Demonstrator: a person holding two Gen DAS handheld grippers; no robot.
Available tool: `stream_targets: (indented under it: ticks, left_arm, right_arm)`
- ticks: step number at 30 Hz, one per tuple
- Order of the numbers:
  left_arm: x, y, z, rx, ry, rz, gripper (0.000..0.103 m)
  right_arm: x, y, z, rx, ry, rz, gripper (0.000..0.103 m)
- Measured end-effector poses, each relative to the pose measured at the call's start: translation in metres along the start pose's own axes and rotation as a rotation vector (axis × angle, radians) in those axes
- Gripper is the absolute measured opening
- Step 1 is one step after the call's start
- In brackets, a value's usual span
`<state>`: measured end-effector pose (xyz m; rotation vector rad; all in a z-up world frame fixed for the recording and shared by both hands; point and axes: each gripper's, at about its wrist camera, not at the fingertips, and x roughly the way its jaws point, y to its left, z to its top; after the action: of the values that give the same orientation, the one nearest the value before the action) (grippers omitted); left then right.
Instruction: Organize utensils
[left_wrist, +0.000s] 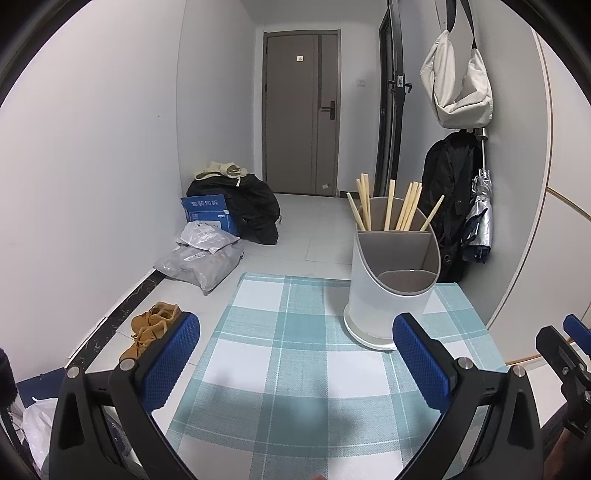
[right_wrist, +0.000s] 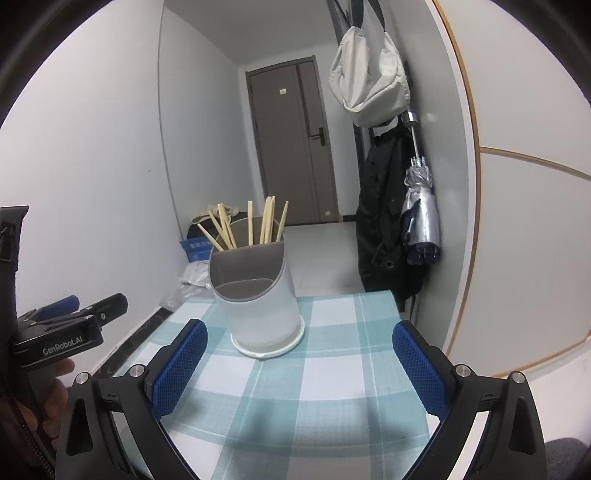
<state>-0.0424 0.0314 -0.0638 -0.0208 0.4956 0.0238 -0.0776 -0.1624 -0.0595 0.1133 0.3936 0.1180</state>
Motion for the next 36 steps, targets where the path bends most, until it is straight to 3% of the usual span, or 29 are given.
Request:
stream_targets:
  ticks: [25, 36]
  left_arm:
    - [-0.002, -0.0026, -0.0023, 0.012, -0.002, -0.003, 0.102]
    - [-0.0024, 0.0, -0.0025, -0.004, -0.014, 0.039, 0.102]
  right_arm:
    - [-0.0024, -0.0039, 0.0012, 0.008, -0.006, -0.011, 0.101]
    - [-0.0026, -0.0036, 0.0007, 0.007, -0.004, -0.011, 0.101]
